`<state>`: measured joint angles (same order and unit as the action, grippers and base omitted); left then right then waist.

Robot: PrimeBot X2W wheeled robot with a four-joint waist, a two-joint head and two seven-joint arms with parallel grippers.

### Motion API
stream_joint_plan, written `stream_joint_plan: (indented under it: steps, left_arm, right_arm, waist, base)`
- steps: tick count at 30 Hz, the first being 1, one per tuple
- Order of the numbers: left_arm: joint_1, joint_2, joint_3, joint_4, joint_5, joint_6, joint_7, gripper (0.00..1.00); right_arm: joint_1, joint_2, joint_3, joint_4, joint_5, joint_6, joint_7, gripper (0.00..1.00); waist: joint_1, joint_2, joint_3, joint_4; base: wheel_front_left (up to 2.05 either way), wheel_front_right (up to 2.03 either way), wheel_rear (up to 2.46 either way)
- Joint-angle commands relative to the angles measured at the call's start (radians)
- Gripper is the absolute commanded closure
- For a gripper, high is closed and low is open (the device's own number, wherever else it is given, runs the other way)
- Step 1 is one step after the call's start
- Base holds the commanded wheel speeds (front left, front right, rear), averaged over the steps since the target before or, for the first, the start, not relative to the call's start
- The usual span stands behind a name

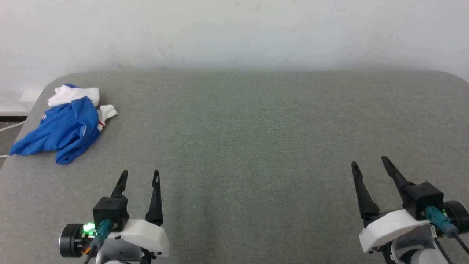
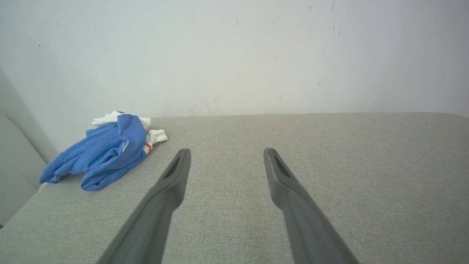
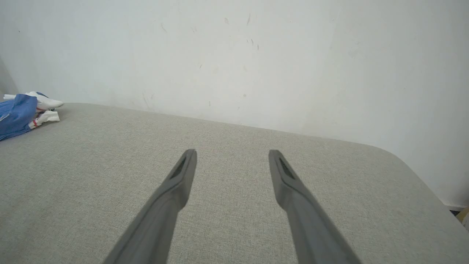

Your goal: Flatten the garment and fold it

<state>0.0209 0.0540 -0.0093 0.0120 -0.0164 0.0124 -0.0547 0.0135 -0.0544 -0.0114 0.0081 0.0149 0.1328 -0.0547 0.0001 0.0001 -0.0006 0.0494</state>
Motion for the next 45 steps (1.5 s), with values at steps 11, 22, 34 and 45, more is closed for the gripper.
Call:
stream_joint_plan:
  steps: [11, 22, 34, 45]
  left_arm:
    - [0.016, -0.001, -0.004, -0.007, -0.014, 0.020, -0.031, 0.00]
    - [0.023, -0.002, -0.009, -0.009, -0.020, 0.031, -0.054, 0.00]
    - [0.033, -0.002, -0.025, -0.005, -0.032, 0.045, -0.079, 0.00]
    - [0.044, -0.002, -0.028, -0.005, -0.037, 0.055, -0.102, 0.00]
  right_arm:
    - [0.013, 0.001, -0.006, -0.015, 0.006, -0.001, -0.032, 0.00]
    - [0.023, 0.002, -0.007, -0.026, 0.004, -0.001, -0.054, 0.00]
    - [0.035, 0.002, -0.007, -0.024, -0.004, -0.001, -0.080, 0.00]
    - [0.042, 0.003, 0.000, -0.031, -0.010, -0.001, -0.103, 0.00]
  waist:
    - [-0.0001, -0.0001, 0.000, 0.074]
    - [-0.0001, -0.0001, -0.001, 0.146]
    - [-0.0001, -0.0001, -0.008, 0.221]
    - [-0.0001, -0.0001, -0.010, 0.291]
  base:
    - [0.00, 0.00, 0.00]
    - [0.00, 0.00, 0.00]
    - [0.00, 0.00, 0.00]
    - [0.00, 0.00, 0.00]
